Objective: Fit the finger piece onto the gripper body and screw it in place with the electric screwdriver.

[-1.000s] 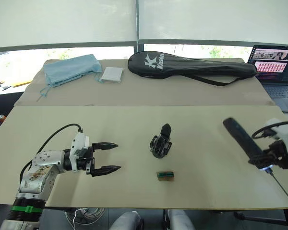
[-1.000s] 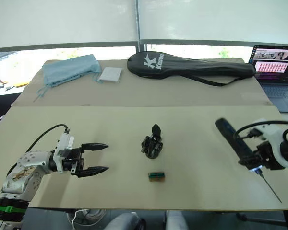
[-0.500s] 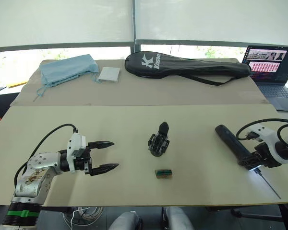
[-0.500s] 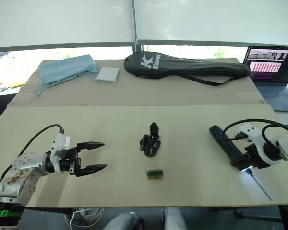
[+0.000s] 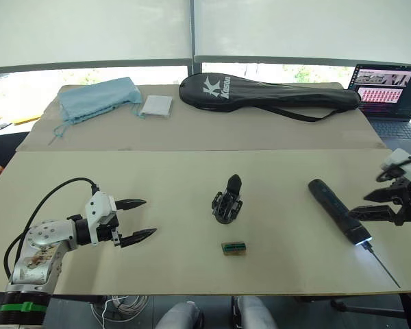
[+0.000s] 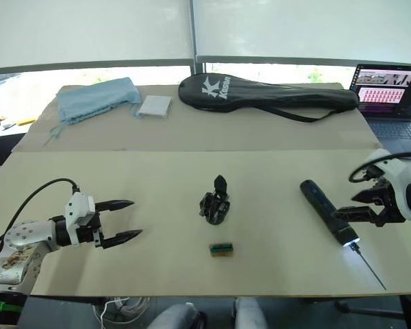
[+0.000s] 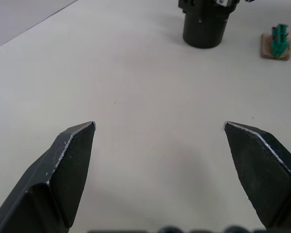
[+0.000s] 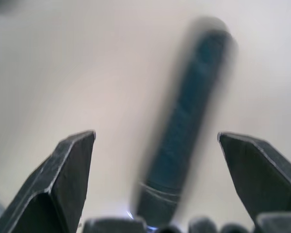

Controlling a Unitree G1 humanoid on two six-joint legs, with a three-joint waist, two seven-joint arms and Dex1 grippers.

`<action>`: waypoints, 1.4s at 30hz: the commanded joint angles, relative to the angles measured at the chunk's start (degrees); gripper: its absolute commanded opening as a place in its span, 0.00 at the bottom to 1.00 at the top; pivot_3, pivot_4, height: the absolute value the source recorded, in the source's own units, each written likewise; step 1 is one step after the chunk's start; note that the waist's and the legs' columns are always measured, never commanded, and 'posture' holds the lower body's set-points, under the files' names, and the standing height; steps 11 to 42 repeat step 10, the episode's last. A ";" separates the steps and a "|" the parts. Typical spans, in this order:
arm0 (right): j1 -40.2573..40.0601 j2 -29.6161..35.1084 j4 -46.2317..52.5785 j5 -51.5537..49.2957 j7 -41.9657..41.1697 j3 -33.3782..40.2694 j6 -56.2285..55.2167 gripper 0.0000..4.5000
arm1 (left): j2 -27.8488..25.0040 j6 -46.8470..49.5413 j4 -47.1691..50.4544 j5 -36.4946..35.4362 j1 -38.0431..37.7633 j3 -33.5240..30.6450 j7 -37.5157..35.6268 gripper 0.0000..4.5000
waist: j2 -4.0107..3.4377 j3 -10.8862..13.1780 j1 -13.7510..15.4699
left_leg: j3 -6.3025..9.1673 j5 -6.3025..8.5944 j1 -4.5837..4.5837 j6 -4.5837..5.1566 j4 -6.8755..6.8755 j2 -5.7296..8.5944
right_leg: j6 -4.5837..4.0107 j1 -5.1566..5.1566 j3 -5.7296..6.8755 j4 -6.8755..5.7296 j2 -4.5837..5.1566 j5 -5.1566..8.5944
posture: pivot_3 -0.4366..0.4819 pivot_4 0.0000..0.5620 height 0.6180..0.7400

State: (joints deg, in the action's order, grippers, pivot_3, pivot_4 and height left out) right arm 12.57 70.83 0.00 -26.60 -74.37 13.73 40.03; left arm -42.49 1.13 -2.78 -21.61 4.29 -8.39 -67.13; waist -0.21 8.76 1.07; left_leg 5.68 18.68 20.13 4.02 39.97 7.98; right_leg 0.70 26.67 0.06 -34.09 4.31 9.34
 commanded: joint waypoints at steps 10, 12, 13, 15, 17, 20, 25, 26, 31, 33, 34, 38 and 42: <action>-13.51 -24.62 14.63 -2.42 -3.79 9.99 -41.61 0.99 | -3.33 -6.77 -6.63 2.10 -3.81 -6.05 1.76 1.00 | 0.03 0.03 -0.07 | -0.04 0.17 -0.79 -0.28 -0.13 0.04 | 0.01 -0.56 0.24 -0.02 -0.01 0.00 | 0.48 0.27 1.00; -13.51 -24.62 14.63 -2.42 -3.79 9.99 -41.61 0.99 | -3.33 -6.77 -6.63 2.10 -3.81 -6.05 1.76 1.00 | 0.03 0.03 -0.07 | -0.04 0.17 -0.79 -0.28 -0.13 0.04 | 0.01 -0.56 0.24 -0.02 -0.01 0.00 | 0.48 0.27 1.00; -13.51 -24.62 14.63 -2.42 -3.79 9.99 -41.61 0.99 | -3.33 -6.77 -6.63 2.10 -3.81 -6.05 1.76 1.00 | 0.03 0.03 -0.07 | -0.04 0.17 -0.79 -0.28 -0.13 0.04 | 0.01 -0.56 0.24 -0.02 -0.01 0.00 | 0.48 0.27 1.00; -13.51 -24.62 14.63 -2.42 -3.79 9.99 -41.61 0.99 | -3.33 -6.77 -6.63 2.10 -3.81 -6.05 1.76 1.00 | 0.03 0.03 -0.07 | -0.04 0.17 -0.79 -0.28 -0.13 0.04 | 0.01 -0.56 0.24 -0.02 -0.01 0.00 | 0.48 0.27 1.00; -13.51 -24.62 14.63 -2.42 -3.79 9.99 -41.61 0.99 | -3.33 -6.77 -6.63 2.10 -3.81 -6.05 1.76 1.00 | 0.03 0.03 -0.07 | -0.04 0.17 -0.79 -0.28 -0.13 0.04 | 0.01 -0.56 0.24 -0.02 -0.01 0.00 | 0.48 0.27 1.00; -13.51 -24.62 14.63 -2.42 -3.79 9.99 -41.61 0.99 | -3.33 -6.77 -6.63 2.10 -3.81 -6.05 1.76 1.00 | 0.03 0.03 -0.07 | -0.04 0.17 -0.79 -0.28 -0.13 0.04 | 0.01 -0.56 0.24 -0.02 -0.01 0.00 | 0.48 0.27 1.00; -13.51 -24.62 14.63 -2.42 -3.79 9.99 -41.61 0.99 | -3.33 -6.77 -6.63 2.10 -3.81 -6.05 1.76 1.00 | 0.03 0.03 -0.07 | -0.04 0.17 -0.79 -0.28 -0.13 0.04 | 0.01 -0.56 0.24 -0.02 -0.01 0.00 | 0.48 0.27 1.00; -13.51 -24.62 14.63 -2.42 -3.79 9.99 -41.61 0.99 | -3.33 -6.77 -6.63 2.10 -3.81 -6.05 1.76 1.00 | 0.03 0.03 -0.07 | -0.04 0.17 -0.79 -0.28 -0.13 0.04 | 0.01 -0.56 0.24 -0.02 -0.01 0.00 | 0.48 0.27 1.00; -13.51 -24.62 14.63 -2.42 -3.79 9.99 -41.61 0.99 | -3.33 -6.77 -6.63 2.10 -3.81 -6.05 1.76 1.00 | 0.03 0.03 -0.07 | -0.04 0.17 -0.79 -0.28 -0.13 0.04 | 0.01 -0.56 0.24 -0.02 -0.01 0.00 | 0.48 0.27 1.00; -13.51 -24.62 14.63 -2.42 -3.79 9.99 -41.61 0.99 | -3.33 -6.77 -6.63 2.10 -3.81 -6.05 1.76 1.00 | 0.03 0.03 -0.07 | -0.04 0.17 -0.79 -0.28 -0.13 0.04 | 0.01 -0.56 0.24 -0.02 -0.01 0.00 | 0.48 0.27 1.00; -13.51 -24.62 14.63 -2.42 -3.79 9.99 -41.61 0.99 | -3.33 -6.77 -6.63 2.10 -3.81 -6.05 1.76 1.00 | 0.03 0.03 -0.07 | -0.04 0.17 -0.79 -0.28 -0.13 0.04 | 0.01 -0.56 0.24 -0.02 -0.01 0.00 | 0.48 0.27 1.00; -13.51 -24.62 14.63 -2.42 -3.79 9.99 -41.61 0.99 | -3.33 -6.77 -6.63 2.10 -3.81 -6.05 1.76 1.00 | 0.03 0.03 -0.07 | -0.04 0.17 -0.79 -0.28 -0.13 0.04 | 0.01 -0.56 0.24 -0.02 -0.01 0.00 | 0.48 0.27 1.00; -13.51 -24.62 14.63 -2.42 -3.79 9.99 -41.61 0.99 | -3.33 -6.77 -6.63 2.10 -3.81 -6.05 1.76 1.00 | 0.03 0.03 -0.07 | -0.04 0.17 -0.79 -0.28 -0.13 0.04 | 0.01 -0.56 0.24 -0.02 -0.01 0.00 | 0.48 0.27 1.00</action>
